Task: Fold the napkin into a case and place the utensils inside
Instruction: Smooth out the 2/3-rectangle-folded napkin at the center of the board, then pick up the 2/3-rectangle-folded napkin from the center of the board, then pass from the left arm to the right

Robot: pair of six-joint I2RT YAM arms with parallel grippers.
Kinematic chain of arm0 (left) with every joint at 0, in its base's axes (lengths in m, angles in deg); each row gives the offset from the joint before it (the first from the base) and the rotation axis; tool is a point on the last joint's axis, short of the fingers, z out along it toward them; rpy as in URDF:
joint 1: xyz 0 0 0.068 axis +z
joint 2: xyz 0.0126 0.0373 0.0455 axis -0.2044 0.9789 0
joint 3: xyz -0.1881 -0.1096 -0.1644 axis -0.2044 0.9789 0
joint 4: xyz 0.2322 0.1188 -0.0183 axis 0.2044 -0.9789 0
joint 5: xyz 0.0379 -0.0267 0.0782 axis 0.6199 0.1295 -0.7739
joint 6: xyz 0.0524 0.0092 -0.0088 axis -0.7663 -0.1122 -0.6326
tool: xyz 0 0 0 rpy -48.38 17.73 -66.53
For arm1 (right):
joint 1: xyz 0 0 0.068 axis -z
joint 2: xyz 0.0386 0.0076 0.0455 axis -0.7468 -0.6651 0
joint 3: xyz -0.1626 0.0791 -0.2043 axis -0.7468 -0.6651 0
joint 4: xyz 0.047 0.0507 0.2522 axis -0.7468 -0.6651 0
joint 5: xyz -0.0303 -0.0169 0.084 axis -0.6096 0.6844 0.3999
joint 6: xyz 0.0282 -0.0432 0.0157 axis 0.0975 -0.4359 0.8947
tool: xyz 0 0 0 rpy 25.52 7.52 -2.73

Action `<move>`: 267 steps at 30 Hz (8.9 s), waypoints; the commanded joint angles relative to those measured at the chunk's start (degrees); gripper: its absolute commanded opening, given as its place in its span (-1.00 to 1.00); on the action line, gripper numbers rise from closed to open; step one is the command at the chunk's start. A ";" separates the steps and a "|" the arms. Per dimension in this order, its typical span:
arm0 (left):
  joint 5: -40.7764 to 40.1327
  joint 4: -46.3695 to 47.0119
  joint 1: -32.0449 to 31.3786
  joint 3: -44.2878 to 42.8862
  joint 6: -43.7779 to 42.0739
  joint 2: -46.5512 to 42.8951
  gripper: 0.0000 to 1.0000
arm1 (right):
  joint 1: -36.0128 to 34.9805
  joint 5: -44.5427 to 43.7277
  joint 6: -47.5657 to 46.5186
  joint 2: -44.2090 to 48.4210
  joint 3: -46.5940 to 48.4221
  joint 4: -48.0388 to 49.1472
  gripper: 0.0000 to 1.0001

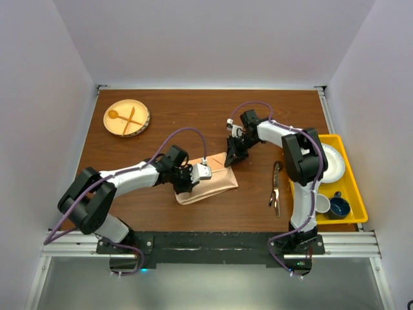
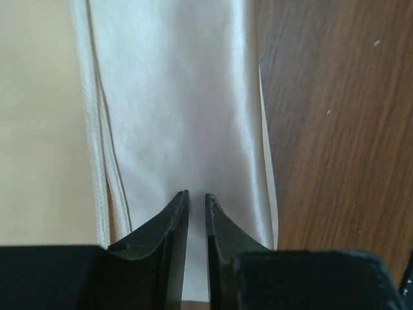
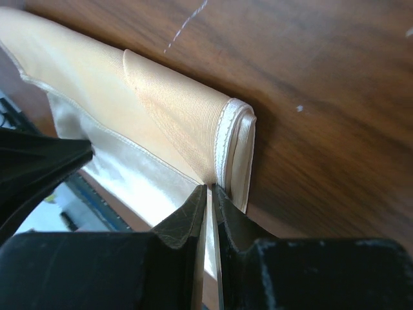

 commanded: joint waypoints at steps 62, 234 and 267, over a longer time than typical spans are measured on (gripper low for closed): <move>-9.89 0.80 -4.69 -1.60 -5.36 4.85 -0.10 | -1.12 -18.34 -14.00 -2.05 6.14 -4.02 -0.34; 20.95 5.20 7.97 -24.89 21.62 30.96 -1.00 | -2.18 -1.74 -25.16 4.46 2.80 -8.59 -0.20; 24.65 2.82 10.69 -27.70 21.98 35.62 -1.00 | -2.27 9.87 -28.06 0.85 6.93 -5.34 0.26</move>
